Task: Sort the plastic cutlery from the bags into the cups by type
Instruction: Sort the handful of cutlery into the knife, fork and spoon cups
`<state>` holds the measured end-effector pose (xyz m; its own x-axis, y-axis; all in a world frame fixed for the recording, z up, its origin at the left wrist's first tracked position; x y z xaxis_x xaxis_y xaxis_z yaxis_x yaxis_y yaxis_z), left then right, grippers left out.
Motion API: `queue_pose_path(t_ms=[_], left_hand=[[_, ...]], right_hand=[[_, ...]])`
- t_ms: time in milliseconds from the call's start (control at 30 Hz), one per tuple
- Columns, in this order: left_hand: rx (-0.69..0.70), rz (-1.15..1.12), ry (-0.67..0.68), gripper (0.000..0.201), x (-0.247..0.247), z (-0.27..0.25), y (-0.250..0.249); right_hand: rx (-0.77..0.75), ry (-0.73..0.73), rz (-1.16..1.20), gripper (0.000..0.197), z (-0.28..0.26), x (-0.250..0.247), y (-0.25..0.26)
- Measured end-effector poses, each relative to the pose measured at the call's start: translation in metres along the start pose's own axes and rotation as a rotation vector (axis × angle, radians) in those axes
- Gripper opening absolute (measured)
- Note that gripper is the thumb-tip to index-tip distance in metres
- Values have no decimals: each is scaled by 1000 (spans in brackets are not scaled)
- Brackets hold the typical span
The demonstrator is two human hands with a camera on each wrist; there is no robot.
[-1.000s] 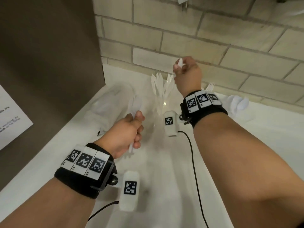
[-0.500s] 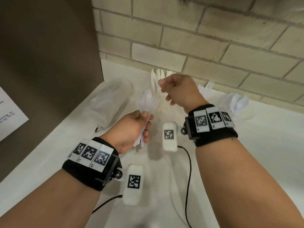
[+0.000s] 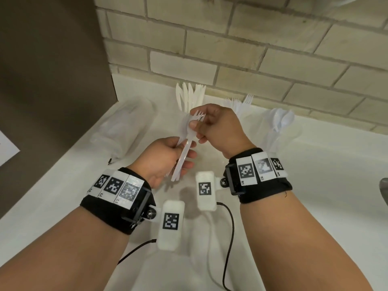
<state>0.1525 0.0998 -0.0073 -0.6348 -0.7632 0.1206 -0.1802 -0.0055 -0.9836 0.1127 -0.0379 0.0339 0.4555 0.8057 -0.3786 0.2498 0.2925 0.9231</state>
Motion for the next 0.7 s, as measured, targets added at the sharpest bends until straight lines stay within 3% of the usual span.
queue_pose_path(t_ms=[233,500,700], left_hand=[[-35,6,123,18,6,-4,-4],[-45,-3,119,18,10,1,0],[-28,-64,80,23,18,3,1]], right_hand=[[10,-43,30,20,-1,-2,-6],[64,12,183,15,-3,-10,-15],[97,-26,231,22,-4,-28,-25]])
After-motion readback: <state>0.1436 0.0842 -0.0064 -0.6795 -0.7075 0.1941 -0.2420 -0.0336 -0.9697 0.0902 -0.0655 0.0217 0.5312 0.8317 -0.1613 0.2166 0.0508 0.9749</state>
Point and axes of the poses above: each hand's wrist, its own z-axis towards the middle knuckle, its own x-axis out of the palm, y = z × x, the point moved 1 cm from there along z, towards the middle knuckle, and after that the axes turned 11 degrees about x, right-handed, at the moved point
